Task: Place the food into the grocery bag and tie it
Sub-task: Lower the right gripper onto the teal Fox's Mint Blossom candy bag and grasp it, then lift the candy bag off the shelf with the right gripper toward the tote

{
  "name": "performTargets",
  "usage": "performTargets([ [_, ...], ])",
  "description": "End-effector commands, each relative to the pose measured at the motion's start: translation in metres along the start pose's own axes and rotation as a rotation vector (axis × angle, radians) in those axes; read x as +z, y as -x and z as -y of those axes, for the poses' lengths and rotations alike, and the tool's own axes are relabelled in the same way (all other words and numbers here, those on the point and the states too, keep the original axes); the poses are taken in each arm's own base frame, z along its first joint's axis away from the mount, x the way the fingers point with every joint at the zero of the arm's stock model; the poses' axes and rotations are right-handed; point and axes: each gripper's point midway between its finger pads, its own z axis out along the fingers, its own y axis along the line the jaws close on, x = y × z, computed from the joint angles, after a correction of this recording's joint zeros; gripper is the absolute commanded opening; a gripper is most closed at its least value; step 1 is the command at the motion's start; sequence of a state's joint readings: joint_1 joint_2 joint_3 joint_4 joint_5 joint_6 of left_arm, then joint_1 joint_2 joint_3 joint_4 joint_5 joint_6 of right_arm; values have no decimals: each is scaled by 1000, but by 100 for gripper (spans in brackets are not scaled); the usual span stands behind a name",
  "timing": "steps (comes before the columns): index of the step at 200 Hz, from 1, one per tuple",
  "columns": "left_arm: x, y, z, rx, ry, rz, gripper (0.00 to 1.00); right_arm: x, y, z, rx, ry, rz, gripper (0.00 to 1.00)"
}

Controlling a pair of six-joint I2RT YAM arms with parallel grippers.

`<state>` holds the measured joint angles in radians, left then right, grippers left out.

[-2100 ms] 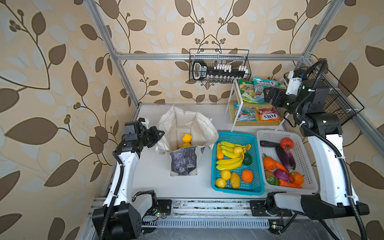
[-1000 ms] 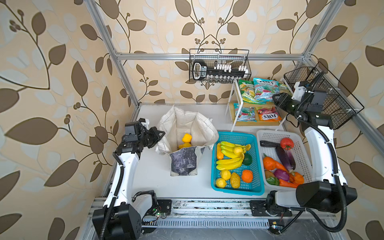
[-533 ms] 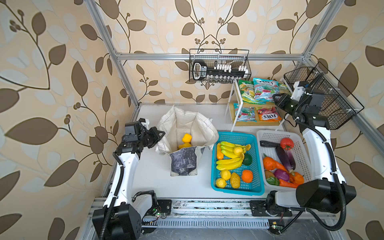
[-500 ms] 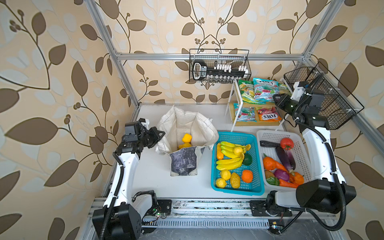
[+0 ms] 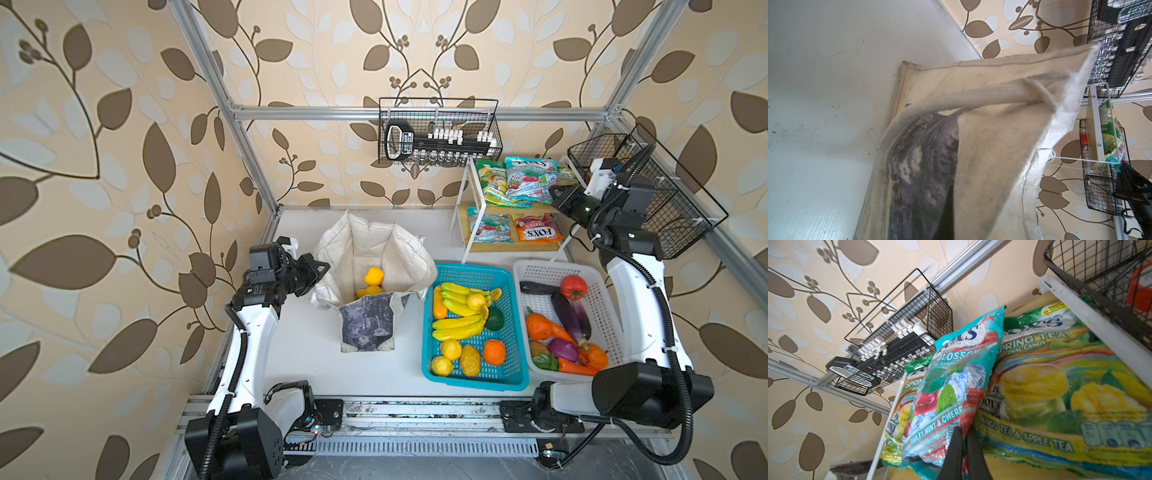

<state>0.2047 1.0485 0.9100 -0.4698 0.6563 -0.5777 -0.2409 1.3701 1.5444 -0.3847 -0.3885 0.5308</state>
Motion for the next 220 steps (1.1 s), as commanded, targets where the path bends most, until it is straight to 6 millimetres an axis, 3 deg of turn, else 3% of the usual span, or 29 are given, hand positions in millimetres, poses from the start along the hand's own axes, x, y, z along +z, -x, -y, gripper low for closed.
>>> performTargets([
  [1, -3, -2, 7, 18, -46, -8, 0, -7, 18, -28, -23, 70, 34, 0],
  [75, -4, -2, 7, 19, -48, -4, 0, -1, 41, -89, -73, 202, 40, 0],
  [143, -4, -2, 7, 16, -48, -4, 0, -19, 65, -137, -121, 298, 77, 0],
  [167, -4, -2, 7, 17, -52, -3, 0, -34, 65, -155, -143, 330, 97, 0],
  [220, -3, -3, 6, 8, -51, -8, 0, -90, 53, -217, -222, 406, 134, 0],
])
